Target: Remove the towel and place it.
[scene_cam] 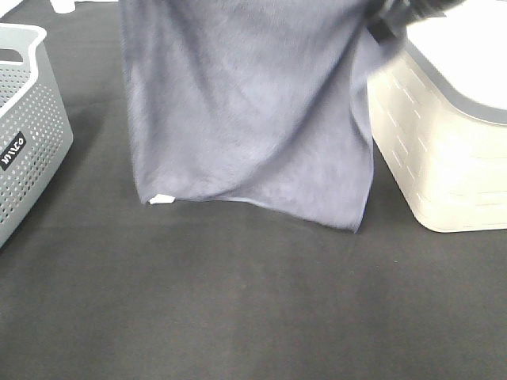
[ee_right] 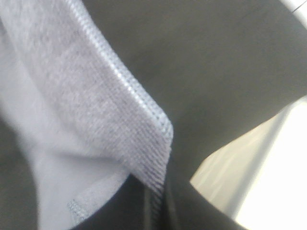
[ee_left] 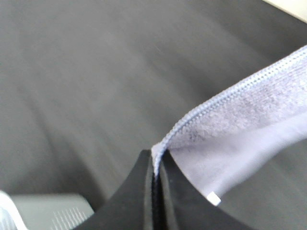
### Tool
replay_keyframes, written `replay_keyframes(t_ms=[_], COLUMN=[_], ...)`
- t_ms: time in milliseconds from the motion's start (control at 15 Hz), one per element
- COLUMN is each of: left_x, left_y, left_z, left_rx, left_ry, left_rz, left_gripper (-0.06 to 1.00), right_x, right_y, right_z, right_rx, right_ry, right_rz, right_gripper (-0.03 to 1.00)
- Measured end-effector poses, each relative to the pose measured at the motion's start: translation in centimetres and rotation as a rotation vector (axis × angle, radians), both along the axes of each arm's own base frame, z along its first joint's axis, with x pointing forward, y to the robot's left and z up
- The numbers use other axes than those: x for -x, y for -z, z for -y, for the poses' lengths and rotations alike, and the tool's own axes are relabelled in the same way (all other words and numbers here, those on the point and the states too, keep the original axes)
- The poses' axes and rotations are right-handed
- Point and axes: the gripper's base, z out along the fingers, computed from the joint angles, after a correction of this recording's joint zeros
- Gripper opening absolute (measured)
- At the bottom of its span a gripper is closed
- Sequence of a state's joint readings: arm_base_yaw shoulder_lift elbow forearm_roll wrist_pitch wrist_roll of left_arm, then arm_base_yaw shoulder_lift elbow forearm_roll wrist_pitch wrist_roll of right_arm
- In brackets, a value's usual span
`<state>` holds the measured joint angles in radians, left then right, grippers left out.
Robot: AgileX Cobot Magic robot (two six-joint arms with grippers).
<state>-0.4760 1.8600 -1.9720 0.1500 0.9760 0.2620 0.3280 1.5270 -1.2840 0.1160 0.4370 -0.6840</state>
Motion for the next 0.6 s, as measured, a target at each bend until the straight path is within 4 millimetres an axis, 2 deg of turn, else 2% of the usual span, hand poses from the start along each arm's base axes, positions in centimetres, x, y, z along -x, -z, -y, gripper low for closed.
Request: replay_keyframes(t_ms=[133,400,467,533,600], left_x=[-1.8,-3.6,-4.5,-4.5,-6.0], left_y=[0.3,-1.2,-0.8,-0.8,2.0], left_z=[0.0,0.0,0.2,0.2,0.8], left_rx=[0.023,-0.072,-0.108,-0.108,-0.135], left_ry=[0.001,0.037,0.046,0.046,0.051], left_rz=[0.109,0.406,0.48,0.48,0.438], left_gripper=[0.0,0.0,0.0,0.0,0.0], right_x=[-2.6,-8.2,-10.6,-10.6,-11.9], right_y=[-0.4,-1.4,-0.1,-0.1,2.0], right_z=[-0.7,-2.4,-3.2,-3.2,-3.6], right_rx=[-0.008,-0.031,-0.039,-0.039,-0.032], right_ry=[0.006,0.006,0.01,0.01,0.011], right_rz=[0.124,0.319,0.346,0.346,0.326], right_gripper=[0.0,0.0,0.0,0.0,0.0])
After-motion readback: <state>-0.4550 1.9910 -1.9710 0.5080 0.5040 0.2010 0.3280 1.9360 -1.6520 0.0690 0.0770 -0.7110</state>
